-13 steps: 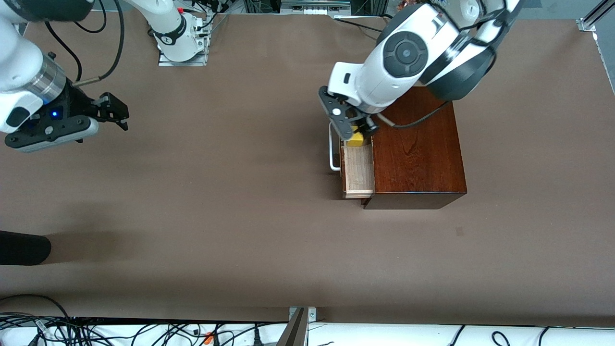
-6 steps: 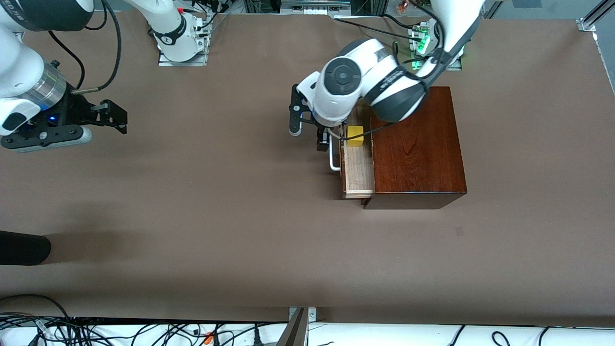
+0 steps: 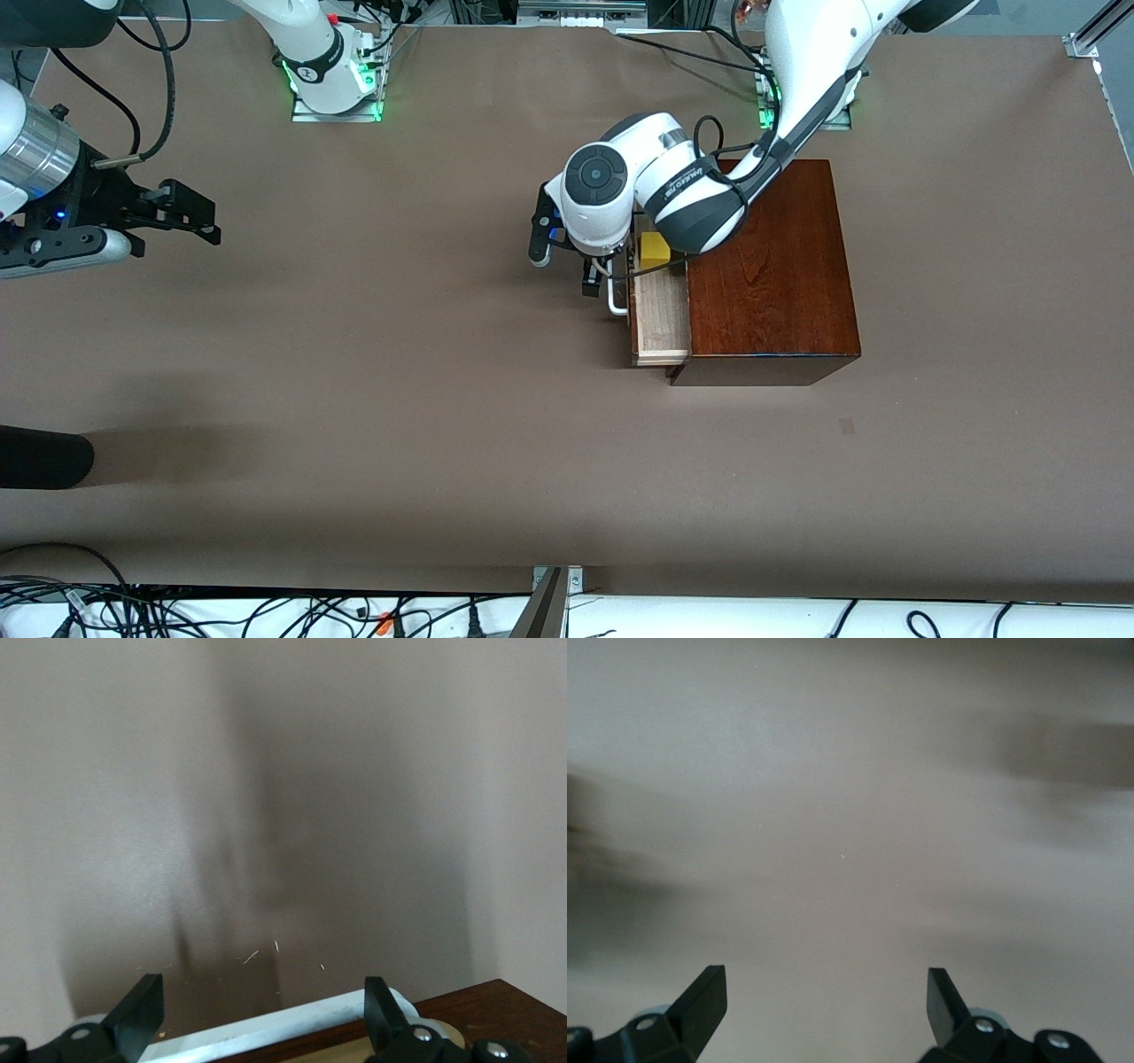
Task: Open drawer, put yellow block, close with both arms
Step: 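Push the drawer front closed into the box with the left gripper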
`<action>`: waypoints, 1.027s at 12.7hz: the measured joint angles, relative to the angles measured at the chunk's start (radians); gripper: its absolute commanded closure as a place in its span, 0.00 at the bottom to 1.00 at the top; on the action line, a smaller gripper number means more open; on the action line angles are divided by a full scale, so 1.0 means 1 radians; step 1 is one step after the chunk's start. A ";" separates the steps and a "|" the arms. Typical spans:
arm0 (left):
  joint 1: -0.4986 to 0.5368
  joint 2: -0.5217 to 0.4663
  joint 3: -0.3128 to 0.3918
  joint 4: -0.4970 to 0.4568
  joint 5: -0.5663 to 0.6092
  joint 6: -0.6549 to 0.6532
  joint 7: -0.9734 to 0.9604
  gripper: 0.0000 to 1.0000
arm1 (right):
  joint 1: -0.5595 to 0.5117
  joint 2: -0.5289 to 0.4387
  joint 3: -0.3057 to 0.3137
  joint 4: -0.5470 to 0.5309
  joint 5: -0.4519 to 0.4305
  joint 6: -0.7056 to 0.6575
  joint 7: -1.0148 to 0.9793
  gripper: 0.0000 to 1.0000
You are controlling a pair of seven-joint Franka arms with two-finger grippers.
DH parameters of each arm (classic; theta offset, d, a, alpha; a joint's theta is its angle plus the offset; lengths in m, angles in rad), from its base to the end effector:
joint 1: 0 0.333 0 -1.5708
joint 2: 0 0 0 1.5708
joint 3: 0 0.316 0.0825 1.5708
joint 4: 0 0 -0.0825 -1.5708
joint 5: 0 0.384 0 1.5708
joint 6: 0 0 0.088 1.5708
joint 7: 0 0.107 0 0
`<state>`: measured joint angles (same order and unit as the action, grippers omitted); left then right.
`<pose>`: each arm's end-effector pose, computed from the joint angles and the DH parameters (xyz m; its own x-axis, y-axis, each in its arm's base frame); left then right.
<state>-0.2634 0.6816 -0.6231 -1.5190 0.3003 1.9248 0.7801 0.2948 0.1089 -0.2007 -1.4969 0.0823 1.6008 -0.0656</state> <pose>0.4982 -0.4703 0.3041 -0.1421 -0.9897 -0.0181 -0.9744 0.1367 0.1783 0.5859 0.0704 0.6011 0.9875 0.1575 0.0011 0.1573 -0.9857 -0.0606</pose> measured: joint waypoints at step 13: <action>0.049 0.004 -0.023 -0.008 -0.003 -0.033 0.093 0.00 | 0.010 0.002 -0.001 0.000 -0.042 -0.002 -0.002 0.00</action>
<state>-0.2140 0.6858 -0.6462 -1.5274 0.2974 1.8920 0.8730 0.3053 0.1105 -0.2021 -1.4969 0.0405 1.5988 -0.0674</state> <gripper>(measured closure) 0.000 0.000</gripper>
